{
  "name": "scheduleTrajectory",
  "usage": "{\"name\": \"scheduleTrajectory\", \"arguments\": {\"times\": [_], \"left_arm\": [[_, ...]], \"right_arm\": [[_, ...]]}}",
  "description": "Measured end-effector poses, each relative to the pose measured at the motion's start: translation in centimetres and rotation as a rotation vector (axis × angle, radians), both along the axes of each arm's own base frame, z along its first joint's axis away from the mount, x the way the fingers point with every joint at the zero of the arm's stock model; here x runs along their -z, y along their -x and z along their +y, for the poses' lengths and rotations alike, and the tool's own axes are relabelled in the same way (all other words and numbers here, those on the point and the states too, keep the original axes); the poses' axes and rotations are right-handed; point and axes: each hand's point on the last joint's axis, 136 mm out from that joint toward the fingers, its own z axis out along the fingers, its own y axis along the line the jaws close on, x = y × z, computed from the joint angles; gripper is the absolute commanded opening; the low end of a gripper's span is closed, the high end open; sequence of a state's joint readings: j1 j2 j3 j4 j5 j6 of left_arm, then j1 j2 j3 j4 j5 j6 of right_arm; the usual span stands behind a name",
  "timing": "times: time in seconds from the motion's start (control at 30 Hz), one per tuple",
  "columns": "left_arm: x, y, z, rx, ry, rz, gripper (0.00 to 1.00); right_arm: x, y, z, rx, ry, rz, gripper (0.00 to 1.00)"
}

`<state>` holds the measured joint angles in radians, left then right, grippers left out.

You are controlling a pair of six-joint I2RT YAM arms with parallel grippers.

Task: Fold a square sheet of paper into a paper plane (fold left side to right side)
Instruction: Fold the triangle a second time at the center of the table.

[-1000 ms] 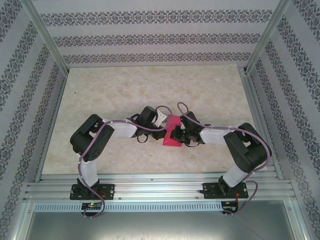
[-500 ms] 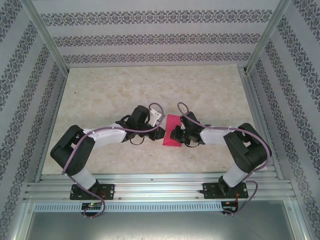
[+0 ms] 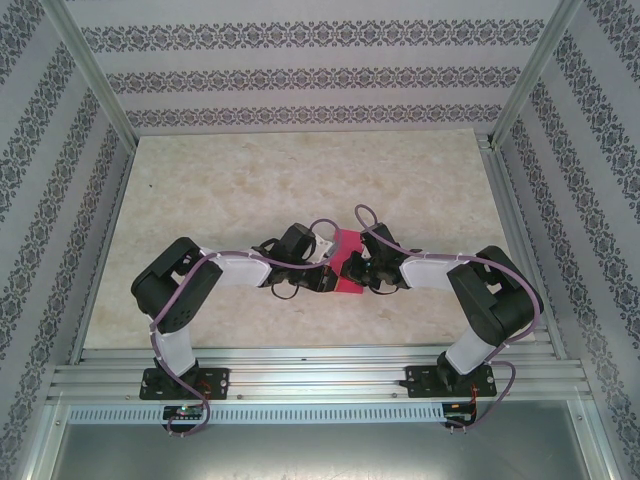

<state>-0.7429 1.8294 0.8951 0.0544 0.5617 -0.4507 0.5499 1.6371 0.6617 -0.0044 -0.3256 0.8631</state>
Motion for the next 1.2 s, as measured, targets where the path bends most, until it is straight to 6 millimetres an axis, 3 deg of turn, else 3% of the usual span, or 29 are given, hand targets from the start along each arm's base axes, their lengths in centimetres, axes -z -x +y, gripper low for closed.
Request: {"name": "scheduleTrajectory", "arguments": {"times": [0.6, 0.9, 1.2], "left_arm": [[1.9, 0.7, 1.1, -0.020, -0.045, 0.032, 0.08], [1.9, 0.7, 1.0, -0.038, -0.053, 0.023, 0.05], [1.9, 0.8, 0.9, -0.045, -0.066, 0.009, 0.02]], "right_arm": [[-0.3, 0.0, 0.1, -0.023, 0.002, -0.015, 0.11], [-1.9, 0.6, 0.9, -0.048, -0.032, -0.035, 0.08], [-0.7, 1.8, 2.0, -0.056, -0.064, 0.007, 0.06]]}}
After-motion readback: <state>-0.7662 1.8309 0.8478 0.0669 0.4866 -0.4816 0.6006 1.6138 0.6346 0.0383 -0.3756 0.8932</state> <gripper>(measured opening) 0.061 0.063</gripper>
